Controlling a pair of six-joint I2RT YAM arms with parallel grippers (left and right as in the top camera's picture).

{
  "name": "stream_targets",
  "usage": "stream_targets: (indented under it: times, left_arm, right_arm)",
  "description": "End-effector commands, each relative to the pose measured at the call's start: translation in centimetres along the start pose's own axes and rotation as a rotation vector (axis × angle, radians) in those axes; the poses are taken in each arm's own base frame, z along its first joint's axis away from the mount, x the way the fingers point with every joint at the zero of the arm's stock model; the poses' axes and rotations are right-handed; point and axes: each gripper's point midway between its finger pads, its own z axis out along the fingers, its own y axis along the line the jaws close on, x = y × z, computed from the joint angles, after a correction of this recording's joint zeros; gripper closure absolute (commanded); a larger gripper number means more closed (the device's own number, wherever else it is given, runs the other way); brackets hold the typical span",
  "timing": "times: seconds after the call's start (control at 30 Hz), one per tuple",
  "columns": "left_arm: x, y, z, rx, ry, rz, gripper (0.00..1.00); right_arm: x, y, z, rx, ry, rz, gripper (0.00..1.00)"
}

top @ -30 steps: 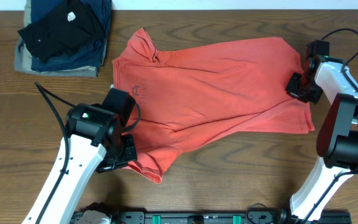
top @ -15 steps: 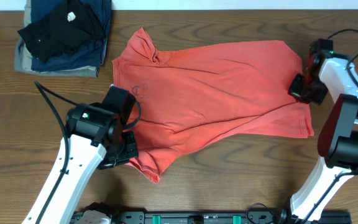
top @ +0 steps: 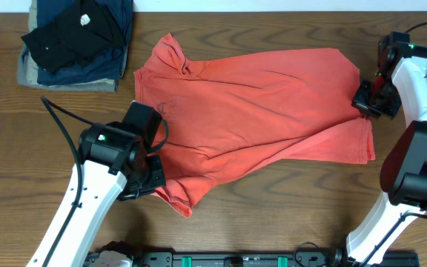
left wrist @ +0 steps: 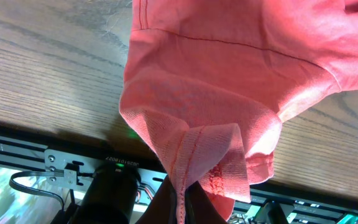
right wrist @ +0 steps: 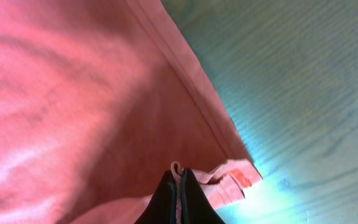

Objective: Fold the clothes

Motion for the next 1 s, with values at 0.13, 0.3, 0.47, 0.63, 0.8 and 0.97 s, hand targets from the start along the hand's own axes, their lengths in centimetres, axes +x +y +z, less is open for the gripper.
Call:
stream_targets:
  times: [0.13,0.3,0.47,0.63,0.8,0.97]
  left_arm:
    - [-0.9,0.1,-3.9,0.060,-0.164,0.006,0.94]
    - [-0.4,0.7,-5.9,0.110,-0.267,0.002,0.94]
    - [0.7,1.5,-7.0,0.149,-0.318,-0.024,0.94]
    - [1.3,1.8,-7.6,0.173,-0.352,-0.024,0.94]
    - [1.7,2.1,-7.4,0.162,-0.337,-0.024,0.94]
    - [2.4,2.7,-7.1,0.138,-0.308,-0.052,0.94]
  right_arm:
    - [0.7,-1.8,-2.5,0.011,0.000,0.062,0.99]
    - [1.8,-2.6,-4.6,0.006,-0.011,0.078,0.99]
    - [3.8,-3.6,-7.0,0.011,0.001,0.094,0.99]
    - [5.6,-4.5,-8.8,0.001,-0.021,0.097,0.99]
    - [8.5,-5.6,-9.5,-0.012,-0.041,0.099,0.99]
    - [11.6,-6.6,-7.9,-0.005,-0.027,0.097,0.99]
